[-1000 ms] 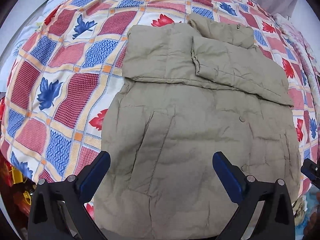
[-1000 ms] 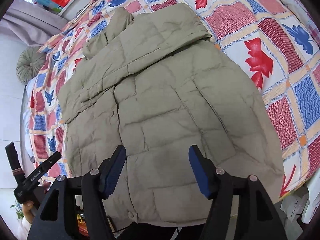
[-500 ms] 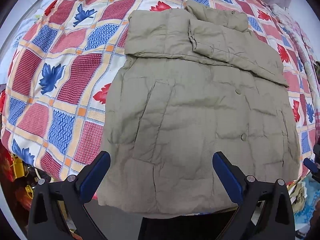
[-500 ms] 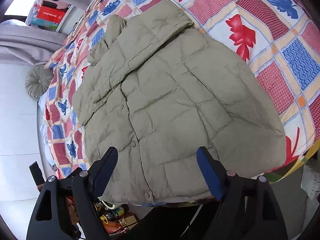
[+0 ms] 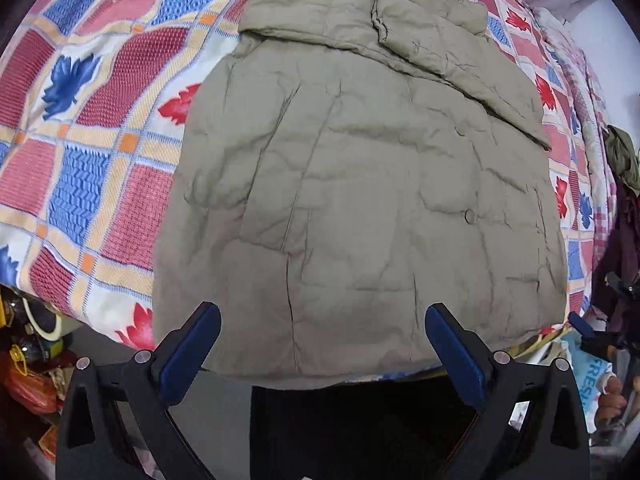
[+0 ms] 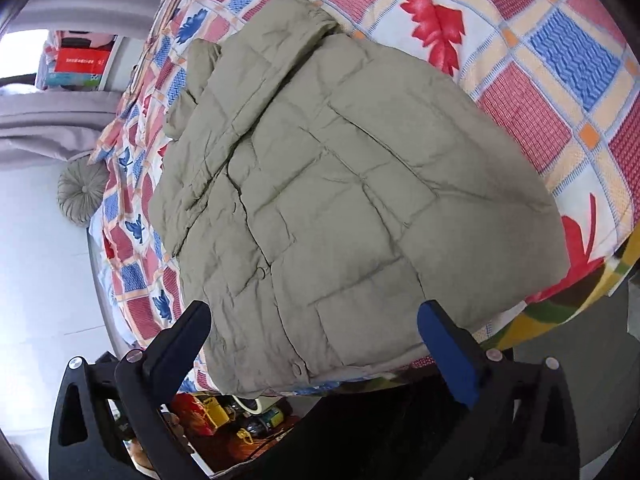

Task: Fold large clothes
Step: 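Grasp the jacket hem with both grippers and fold it up toward the collar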

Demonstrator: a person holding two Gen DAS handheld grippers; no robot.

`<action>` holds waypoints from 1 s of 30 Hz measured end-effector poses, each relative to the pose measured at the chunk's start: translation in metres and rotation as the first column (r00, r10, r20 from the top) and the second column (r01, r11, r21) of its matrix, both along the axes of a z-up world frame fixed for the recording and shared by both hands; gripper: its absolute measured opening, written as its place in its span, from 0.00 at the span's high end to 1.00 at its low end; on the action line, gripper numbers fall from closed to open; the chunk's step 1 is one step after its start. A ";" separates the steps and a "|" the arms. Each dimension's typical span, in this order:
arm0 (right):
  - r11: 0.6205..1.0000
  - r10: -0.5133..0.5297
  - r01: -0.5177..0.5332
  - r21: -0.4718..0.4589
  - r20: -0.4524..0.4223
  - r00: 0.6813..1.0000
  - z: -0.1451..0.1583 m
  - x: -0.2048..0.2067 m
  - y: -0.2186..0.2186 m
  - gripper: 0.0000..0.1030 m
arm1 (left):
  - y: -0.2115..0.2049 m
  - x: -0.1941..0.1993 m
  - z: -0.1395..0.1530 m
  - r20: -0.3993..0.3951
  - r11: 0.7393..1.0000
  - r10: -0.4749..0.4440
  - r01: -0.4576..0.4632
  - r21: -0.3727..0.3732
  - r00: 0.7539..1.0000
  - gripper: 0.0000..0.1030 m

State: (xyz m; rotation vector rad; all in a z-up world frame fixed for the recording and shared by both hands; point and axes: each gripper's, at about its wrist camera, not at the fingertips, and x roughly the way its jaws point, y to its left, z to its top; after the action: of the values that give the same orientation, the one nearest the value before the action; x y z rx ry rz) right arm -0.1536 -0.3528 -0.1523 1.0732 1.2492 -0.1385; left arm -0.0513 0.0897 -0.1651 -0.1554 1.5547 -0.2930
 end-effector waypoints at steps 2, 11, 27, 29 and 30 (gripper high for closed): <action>0.998 -0.035 0.036 0.054 -0.017 0.999 -0.011 -0.011 -0.006 0.00 | 0.010 -0.008 -0.010 -0.052 0.998 0.020 -0.023 -0.061 0.998 0.01; 0.957 -0.160 0.188 0.222 -0.137 0.977 -0.073 -0.059 -0.012 0.00 | 0.034 -0.034 -0.051 -0.251 0.966 0.084 -0.141 -0.218 0.964 0.01; 0.903 -0.251 0.278 0.329 -0.124 0.960 -0.107 -0.048 -0.009 0.00 | 0.023 -0.045 -0.095 -0.319 0.904 0.232 -0.325 -0.278 0.919 0.01; 0.890 -0.270 0.292 0.349 -0.110 0.956 -0.108 -0.046 -0.010 0.00 | 0.021 -0.040 -0.094 -0.311 0.894 0.248 -0.340 -0.291 0.917 0.01; 0.883 -0.281 0.301 0.359 -0.107 0.954 -0.109 -0.045 -0.011 0.00 | 0.018 -0.037 -0.094 -0.306 0.892 0.251 -0.342 -0.296 0.918 0.04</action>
State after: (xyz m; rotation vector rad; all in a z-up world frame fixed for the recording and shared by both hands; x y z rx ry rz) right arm -0.1991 -0.3637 -0.2609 1.5981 1.1801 -0.1629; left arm -0.0883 0.1076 -0.2590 -0.7304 1.7003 -0.3059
